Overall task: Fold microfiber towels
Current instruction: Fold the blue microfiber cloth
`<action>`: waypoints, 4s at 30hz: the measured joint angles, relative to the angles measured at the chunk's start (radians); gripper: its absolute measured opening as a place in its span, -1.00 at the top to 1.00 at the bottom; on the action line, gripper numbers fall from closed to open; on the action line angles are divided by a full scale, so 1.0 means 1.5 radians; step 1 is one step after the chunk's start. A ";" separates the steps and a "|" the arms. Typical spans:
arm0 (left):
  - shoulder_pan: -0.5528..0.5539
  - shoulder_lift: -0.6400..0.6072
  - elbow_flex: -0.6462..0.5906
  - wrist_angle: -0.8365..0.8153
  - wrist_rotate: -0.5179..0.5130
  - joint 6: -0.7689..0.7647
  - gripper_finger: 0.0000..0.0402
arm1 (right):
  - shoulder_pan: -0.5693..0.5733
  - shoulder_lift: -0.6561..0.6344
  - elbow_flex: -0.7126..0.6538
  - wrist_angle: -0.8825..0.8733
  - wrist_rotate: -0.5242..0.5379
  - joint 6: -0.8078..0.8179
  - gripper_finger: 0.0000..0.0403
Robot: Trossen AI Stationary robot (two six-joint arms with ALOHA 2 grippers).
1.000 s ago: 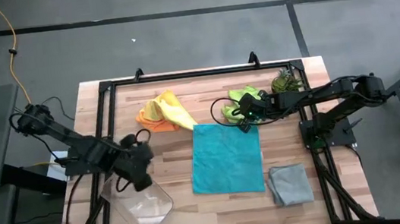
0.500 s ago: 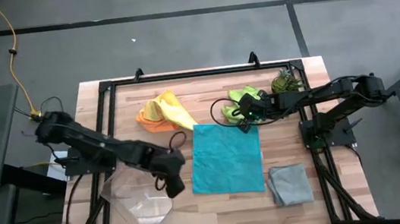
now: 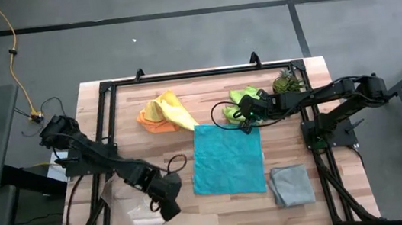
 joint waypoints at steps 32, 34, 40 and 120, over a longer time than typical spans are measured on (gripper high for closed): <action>0.004 -0.175 -0.001 -0.123 -0.128 0.092 1.00 | 0.000 0.000 0.000 0.014 -0.002 0.000 1.00; 0.052 -0.201 -0.001 -0.099 -0.179 0.172 1.00 | 0.000 0.000 0.000 0.014 -0.006 0.000 1.00; 0.221 -0.219 0.000 0.045 -0.245 0.412 1.00 | 0.000 -0.014 0.000 -0.003 -0.045 0.004 1.00; 0.572 0.184 0.155 0.096 0.075 0.425 0.07 | 0.010 -0.139 -0.160 -0.100 -0.142 0.469 0.35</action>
